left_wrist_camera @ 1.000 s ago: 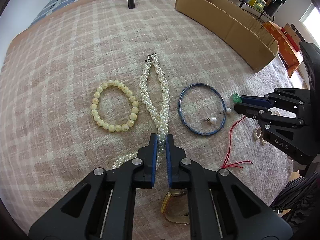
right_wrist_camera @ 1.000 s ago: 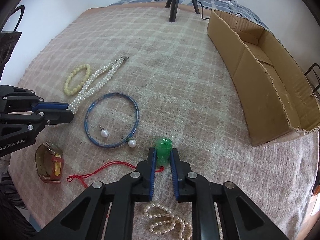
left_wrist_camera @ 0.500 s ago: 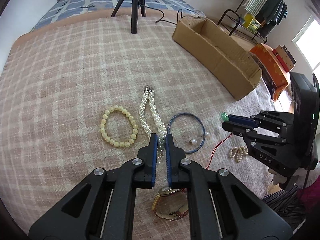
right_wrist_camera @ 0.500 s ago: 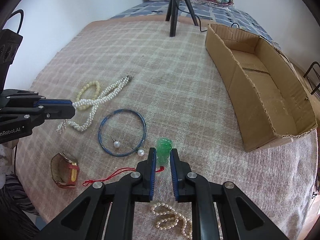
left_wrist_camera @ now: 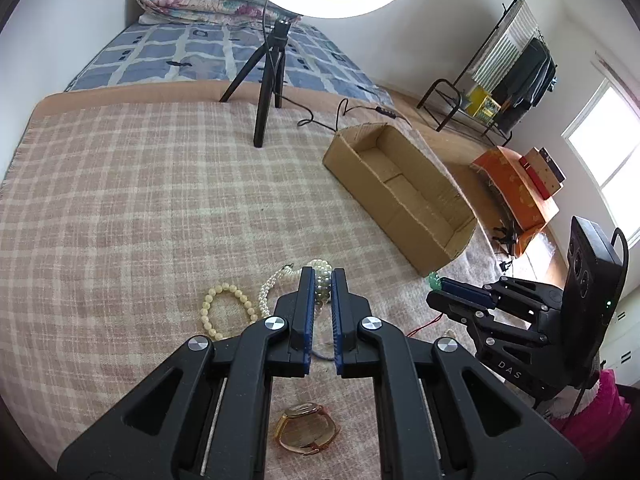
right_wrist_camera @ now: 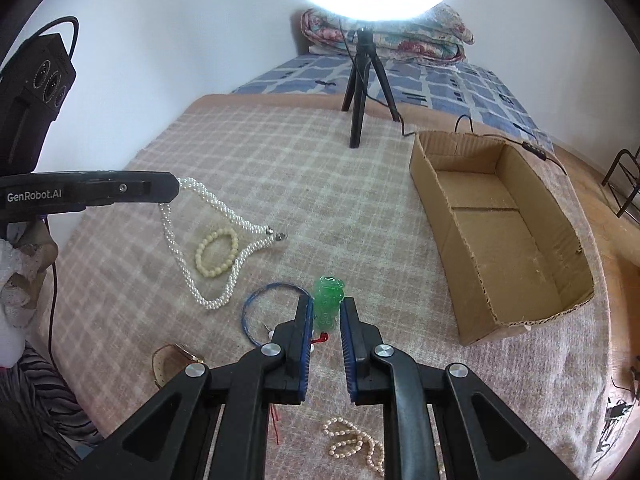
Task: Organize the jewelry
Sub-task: 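Carry pearl necklace in left tool to box while right tool carries green pendant, then open left tool dropping necklace into box while right tool releases pendant there, then close left tool on brown-strap watch while right tool closes on blue bangle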
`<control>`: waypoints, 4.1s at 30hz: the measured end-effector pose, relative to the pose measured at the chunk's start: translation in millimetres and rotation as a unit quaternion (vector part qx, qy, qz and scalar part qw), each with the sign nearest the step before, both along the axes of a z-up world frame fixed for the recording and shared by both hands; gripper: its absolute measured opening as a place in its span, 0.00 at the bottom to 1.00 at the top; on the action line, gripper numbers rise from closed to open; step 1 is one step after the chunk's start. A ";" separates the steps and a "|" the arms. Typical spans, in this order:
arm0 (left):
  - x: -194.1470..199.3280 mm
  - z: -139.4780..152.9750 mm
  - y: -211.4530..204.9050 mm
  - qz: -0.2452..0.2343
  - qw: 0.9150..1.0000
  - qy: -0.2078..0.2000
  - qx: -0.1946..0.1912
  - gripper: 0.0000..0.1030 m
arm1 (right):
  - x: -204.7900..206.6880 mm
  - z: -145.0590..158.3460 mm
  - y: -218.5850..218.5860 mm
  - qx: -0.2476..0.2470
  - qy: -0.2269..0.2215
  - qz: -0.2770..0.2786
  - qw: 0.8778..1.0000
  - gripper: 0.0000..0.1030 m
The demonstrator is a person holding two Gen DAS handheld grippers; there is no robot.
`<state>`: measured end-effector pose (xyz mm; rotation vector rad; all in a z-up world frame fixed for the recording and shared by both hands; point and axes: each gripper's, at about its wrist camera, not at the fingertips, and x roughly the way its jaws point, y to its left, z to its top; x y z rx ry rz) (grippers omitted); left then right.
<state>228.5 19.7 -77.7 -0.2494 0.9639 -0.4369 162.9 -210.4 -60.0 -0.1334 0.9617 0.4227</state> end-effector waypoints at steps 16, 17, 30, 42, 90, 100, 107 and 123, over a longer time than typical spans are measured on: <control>13.5 92.4 -33.2 -0.016 0.996 -0.088 -0.025 0.05 | 22.8 88.6 -52.7 0.066 -0.098 -0.057 0.991 0.12; 17.1 97.3 -36.1 -0.017 0.995 -0.092 -0.024 0.05 | 24.8 92.5 -57.7 0.067 -0.104 -0.063 0.990 0.12; 73.7 139.5 -88.3 -0.043 0.991 -0.124 -0.018 0.05 | 58.2 108.7 -118.0 0.047 -0.131 -0.115 0.984 0.12; 145.4 120.2 -156.3 -0.064 0.992 -0.104 -0.019 0.05 | 92.7 72.0 -152.8 0.017 -0.106 -0.145 0.984 0.12; 127.9 77.6 -161.0 -0.019 0.996 -0.075 0.052 0.68 | 61.6 46.7 -146.8 -0.042 -0.073 -0.161 0.983 0.99; 76.0 101.7 -97.9 0.004 0.995 -0.092 0.045 0.68 | 20.7 67.1 -119.3 -0.010 -0.093 -0.136 0.986 0.97; 28.4 105.0 -54.5 0.018 0.994 -0.100 0.042 0.68 | -1.2 75.9 -91.1 0.014 -0.114 -0.108 0.988 0.89; -62.1 24.2 21.8 0.045 0.998 -0.024 0.039 0.67 | 5.8 35.2 -31.4 0.028 -0.051 -0.006 0.998 0.70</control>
